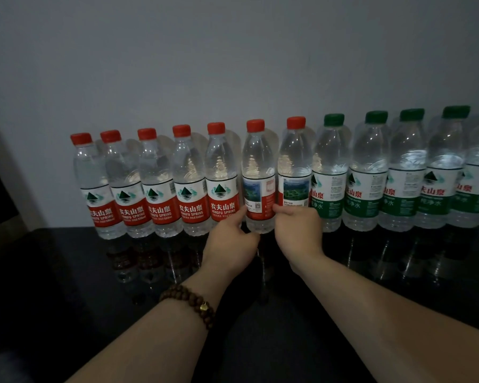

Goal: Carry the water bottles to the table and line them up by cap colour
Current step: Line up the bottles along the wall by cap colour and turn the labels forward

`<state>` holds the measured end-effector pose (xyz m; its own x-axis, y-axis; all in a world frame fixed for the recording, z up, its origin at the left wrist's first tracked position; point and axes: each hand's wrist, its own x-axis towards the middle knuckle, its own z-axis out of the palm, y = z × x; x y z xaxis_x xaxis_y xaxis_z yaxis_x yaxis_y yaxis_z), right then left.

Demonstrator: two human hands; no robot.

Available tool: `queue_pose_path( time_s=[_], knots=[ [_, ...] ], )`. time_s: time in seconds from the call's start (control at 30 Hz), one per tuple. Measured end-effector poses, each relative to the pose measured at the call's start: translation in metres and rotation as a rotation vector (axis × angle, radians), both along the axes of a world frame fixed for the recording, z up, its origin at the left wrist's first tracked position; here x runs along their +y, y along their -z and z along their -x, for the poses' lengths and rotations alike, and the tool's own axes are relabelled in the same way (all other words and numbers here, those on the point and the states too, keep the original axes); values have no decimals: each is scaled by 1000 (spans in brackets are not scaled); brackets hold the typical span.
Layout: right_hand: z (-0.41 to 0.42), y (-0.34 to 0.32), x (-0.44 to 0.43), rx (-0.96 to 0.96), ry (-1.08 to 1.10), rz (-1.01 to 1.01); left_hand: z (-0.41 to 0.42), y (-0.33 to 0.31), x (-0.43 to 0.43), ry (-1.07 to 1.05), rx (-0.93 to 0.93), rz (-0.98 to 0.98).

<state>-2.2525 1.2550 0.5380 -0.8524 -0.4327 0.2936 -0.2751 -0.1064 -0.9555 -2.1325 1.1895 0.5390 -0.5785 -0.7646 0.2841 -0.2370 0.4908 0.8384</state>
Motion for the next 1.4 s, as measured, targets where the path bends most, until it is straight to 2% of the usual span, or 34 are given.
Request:
queue_pose_path(
  time_s=[0.2, 0.37, 0.53, 0.7, 0.87, 1.03, 1.17, 1.4],
  knots=[
    [2, -1, 0, 17, 22, -17, 1, 1, -5, -64, 55, -7],
    [5, 0, 0, -12, 15, 4, 0, 0, 1, 7, -7, -23],
    [4, 1, -1, 7, 13, -18, 1, 0, -5, -70, 88, -62],
    [4, -2, 1, -18, 21, -8, 0, 0, -2, 2, 2, -14],
    [1, -2, 3, 20, 2, -21, 1, 1, -4, -78, 120, -102],
    [2, -3, 3, -17, 20, -7, 2, 1, -2, -31, 20, -81],
    [2, -2, 2, -7, 68, -50, 4, 3, -7, -88, 104, -116],
    [4, -3, 2, -22, 96, -65, 5, 3, -5, -43, 88, -118]
  ],
)
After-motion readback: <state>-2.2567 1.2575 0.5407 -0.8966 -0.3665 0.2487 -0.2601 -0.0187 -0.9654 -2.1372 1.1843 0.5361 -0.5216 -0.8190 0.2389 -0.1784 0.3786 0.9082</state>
